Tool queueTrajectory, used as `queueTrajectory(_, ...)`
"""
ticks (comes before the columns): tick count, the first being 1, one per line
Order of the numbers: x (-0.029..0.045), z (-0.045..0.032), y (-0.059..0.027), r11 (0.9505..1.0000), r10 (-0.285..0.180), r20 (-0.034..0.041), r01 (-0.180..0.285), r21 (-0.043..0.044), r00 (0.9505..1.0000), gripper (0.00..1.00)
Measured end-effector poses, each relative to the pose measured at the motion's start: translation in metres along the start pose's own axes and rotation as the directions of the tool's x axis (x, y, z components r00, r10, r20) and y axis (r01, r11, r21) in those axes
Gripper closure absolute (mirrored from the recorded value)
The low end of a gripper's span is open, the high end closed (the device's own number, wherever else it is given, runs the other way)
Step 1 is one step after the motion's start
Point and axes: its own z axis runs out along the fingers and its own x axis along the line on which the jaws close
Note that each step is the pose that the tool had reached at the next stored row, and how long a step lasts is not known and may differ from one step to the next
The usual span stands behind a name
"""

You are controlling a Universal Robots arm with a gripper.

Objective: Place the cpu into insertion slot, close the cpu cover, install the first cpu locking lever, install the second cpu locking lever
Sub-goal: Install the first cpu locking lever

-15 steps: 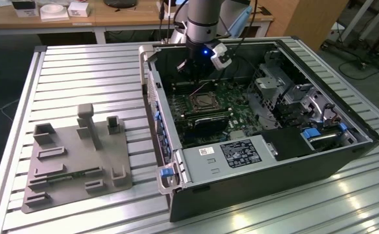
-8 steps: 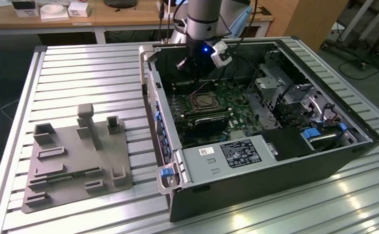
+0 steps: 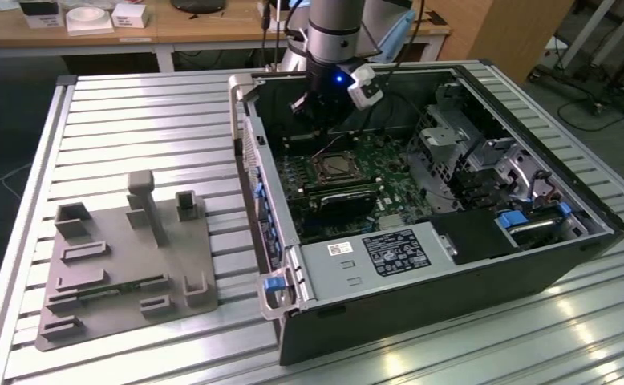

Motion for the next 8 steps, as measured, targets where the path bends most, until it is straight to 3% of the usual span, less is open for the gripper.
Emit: queueTrajectory(8, 0.0014, 0.0001, -0.0019, 1.0, 0.008, 0.0002, -0.008, 0.0008, 1.0, 0.9)
